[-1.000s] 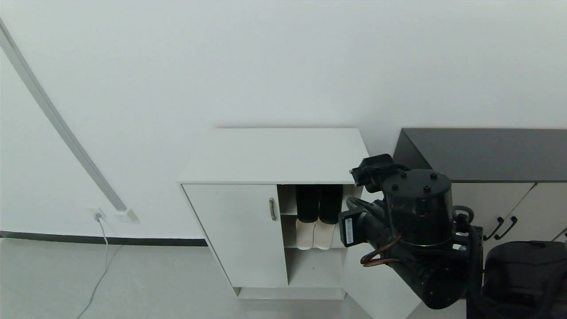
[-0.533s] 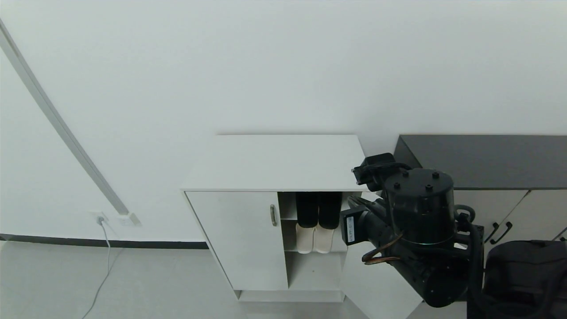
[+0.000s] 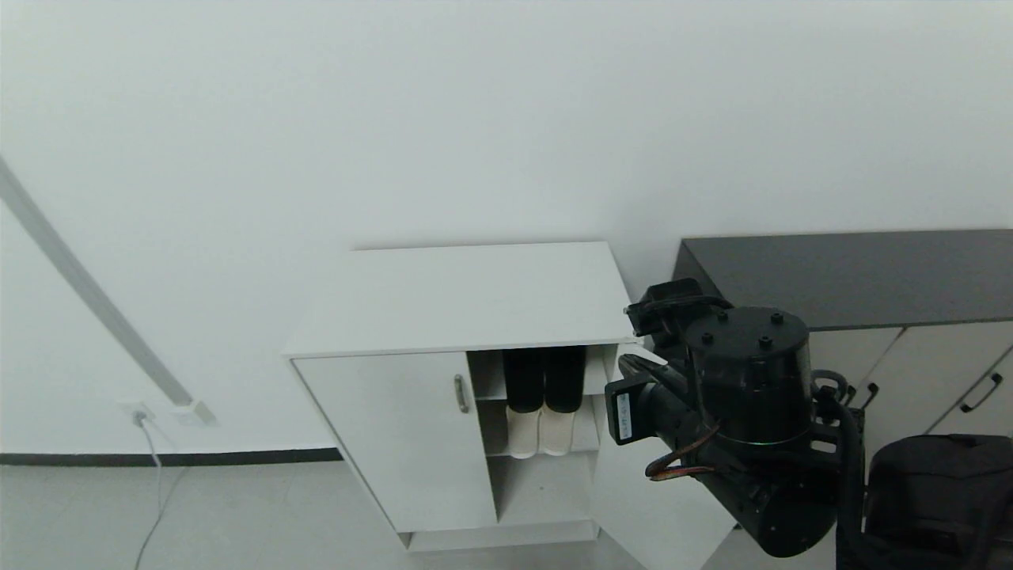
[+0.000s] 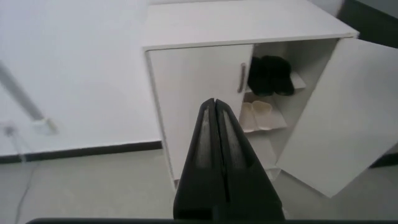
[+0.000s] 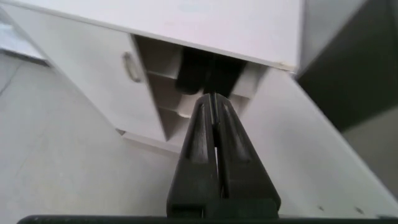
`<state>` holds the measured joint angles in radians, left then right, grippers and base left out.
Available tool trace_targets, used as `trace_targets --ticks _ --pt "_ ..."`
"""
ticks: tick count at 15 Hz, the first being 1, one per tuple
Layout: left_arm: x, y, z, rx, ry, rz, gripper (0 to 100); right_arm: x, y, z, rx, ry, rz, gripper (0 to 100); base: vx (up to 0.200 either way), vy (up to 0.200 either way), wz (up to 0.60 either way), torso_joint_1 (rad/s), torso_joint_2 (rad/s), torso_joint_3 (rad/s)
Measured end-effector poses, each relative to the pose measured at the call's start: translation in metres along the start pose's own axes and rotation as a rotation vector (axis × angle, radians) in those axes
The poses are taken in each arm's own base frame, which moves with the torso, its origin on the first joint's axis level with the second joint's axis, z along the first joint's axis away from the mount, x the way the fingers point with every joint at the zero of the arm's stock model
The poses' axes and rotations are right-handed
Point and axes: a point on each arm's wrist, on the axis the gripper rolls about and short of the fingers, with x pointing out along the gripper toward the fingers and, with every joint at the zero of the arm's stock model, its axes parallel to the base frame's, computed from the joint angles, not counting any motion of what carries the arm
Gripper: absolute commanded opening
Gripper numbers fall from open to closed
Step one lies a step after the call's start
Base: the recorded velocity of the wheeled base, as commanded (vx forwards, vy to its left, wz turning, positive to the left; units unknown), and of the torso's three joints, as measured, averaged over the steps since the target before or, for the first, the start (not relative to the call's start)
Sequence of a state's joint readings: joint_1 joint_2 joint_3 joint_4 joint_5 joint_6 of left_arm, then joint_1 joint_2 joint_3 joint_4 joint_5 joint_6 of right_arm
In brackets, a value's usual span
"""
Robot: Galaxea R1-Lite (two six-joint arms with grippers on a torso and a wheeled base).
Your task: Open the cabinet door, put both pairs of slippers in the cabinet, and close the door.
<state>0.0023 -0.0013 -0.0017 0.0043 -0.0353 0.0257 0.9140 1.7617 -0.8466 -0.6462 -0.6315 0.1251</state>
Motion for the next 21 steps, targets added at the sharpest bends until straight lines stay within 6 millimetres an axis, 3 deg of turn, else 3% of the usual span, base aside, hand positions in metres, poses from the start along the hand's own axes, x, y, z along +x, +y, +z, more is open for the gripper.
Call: trace_targets --ticks 4,10,15,21 --pt "0.000 0.000 0.000 0.000 0.000 0.000 0 0.001 -0.003 0.001 -0.006 -0.002 -0.009 0 0.000 0.000 -0.15 0.004 0.00 0.001" --pt "0.000 0.000 0.000 0.000 0.000 0.000 0 0.021 -0.030 0.005 0.021 0.008 -0.046 0 0.000 0.000 0.00 0.000 0.00 0.000" --pt "0.000 0.000 0.000 -0.001 0.000 0.000 0 0.028 -0.032 0.003 0.024 0.014 -0.061 0 -0.160 0.000 0.00 0.002 0.00 -0.001" --pt "0.000 0.000 0.000 -0.001 0.000 0.000 0 0.043 -0.042 0.000 0.033 0.024 -0.107 0 0.000 0.000 0.00 0.000 0.00 0.000"
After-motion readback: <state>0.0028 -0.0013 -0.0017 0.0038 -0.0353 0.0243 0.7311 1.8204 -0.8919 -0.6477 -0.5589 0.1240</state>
